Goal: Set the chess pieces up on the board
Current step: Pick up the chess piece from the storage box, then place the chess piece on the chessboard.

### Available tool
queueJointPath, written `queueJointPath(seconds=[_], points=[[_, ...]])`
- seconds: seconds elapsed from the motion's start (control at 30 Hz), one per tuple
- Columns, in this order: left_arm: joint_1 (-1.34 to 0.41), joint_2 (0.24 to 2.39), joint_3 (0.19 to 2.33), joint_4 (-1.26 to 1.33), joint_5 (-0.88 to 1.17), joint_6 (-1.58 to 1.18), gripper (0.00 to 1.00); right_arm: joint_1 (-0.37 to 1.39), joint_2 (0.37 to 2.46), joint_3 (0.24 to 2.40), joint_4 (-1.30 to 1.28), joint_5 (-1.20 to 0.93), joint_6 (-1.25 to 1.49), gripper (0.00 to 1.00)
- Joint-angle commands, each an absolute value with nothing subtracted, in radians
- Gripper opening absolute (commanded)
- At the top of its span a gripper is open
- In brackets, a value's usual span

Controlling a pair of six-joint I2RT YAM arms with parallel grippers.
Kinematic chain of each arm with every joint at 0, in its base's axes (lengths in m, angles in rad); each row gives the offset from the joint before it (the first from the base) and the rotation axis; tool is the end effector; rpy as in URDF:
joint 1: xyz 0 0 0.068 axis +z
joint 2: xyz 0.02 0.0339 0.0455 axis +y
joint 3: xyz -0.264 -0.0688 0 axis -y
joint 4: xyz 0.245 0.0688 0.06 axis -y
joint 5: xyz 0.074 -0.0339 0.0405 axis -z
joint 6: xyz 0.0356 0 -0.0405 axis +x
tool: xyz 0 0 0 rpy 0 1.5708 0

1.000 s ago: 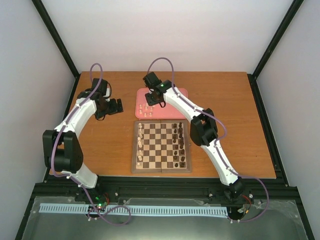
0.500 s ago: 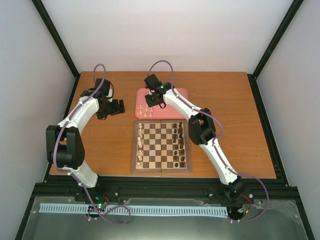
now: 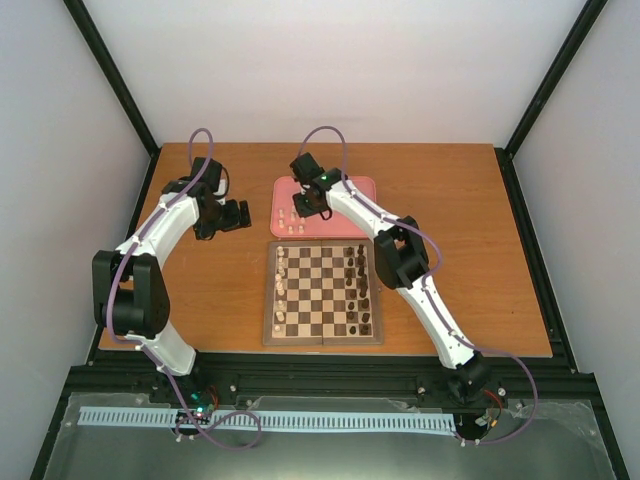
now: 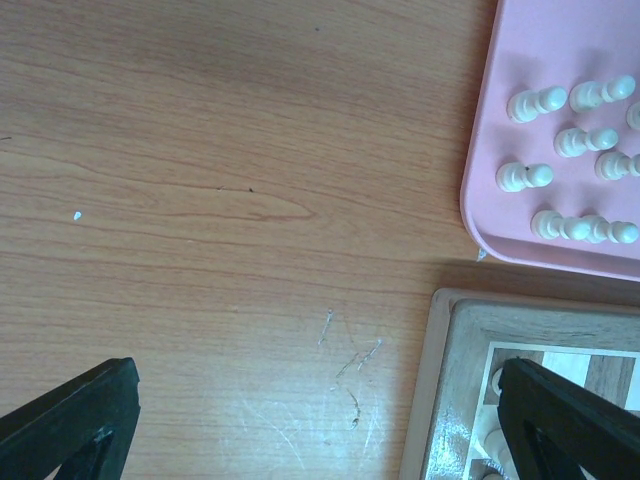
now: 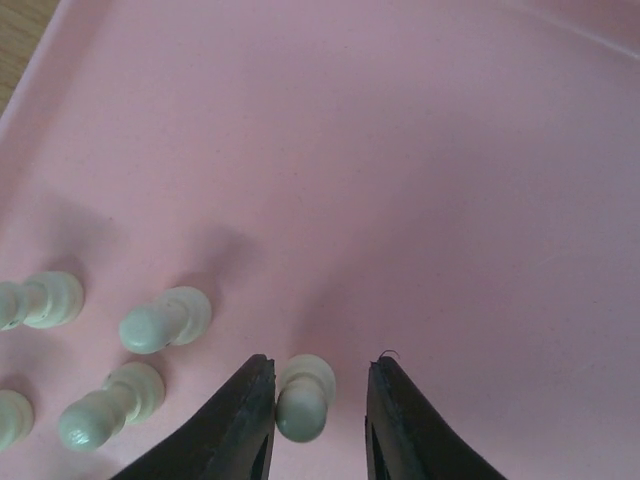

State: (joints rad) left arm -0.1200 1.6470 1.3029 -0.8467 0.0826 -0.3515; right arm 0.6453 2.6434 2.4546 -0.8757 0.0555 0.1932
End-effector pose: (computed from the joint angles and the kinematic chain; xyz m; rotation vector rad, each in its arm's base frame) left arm 0.3288 -0.0426 0.2489 -0.2993 2.7656 -0.2367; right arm 0.4461 0.3334 0.1568 -0.5752 2.5860 0.2118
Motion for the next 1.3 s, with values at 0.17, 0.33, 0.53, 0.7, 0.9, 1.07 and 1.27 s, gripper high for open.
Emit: queueJointPath(seconds=[0.17,0.33,0.53,0.7,0.9,1.07,1.27], points=[[-0.129,1.634,1.340,-0.867,0.084,-0.346,1.00,0.625,2.657,2.497,-0.859,0.050,0.203,0.17],[-0.130,1.635,1.342,-0.866,0.086,-0.347,1.00,0.623,2.658,2.503,-0.859,0.025,0.201,0.07],[-0.132,1.624,1.329,-0.864,0.085,-0.345,1.00,0.621,2.607,2.505,-0.859,0.052,0.194,0.03],[-0.132,1.614,1.319,-0.863,0.080,-0.338,1.00,0.623,2.496,2.494,-0.865,0.087,0.188,0.03],[-0.132,1.607,1.309,-0.860,0.069,-0.327,1.00,0.649,2.333,2.383,-0.912,0.089,0.179,0.03],[-0.132,1.603,1.298,-0.850,0.064,-0.330,1.00,0.738,2.174,2.133,-0.933,0.052,0.177,0.03],[-0.132,1.607,1.298,-0.844,0.062,-0.324,1.00,0.834,2.018,1.876,-0.875,0.001,0.251,0.03]])
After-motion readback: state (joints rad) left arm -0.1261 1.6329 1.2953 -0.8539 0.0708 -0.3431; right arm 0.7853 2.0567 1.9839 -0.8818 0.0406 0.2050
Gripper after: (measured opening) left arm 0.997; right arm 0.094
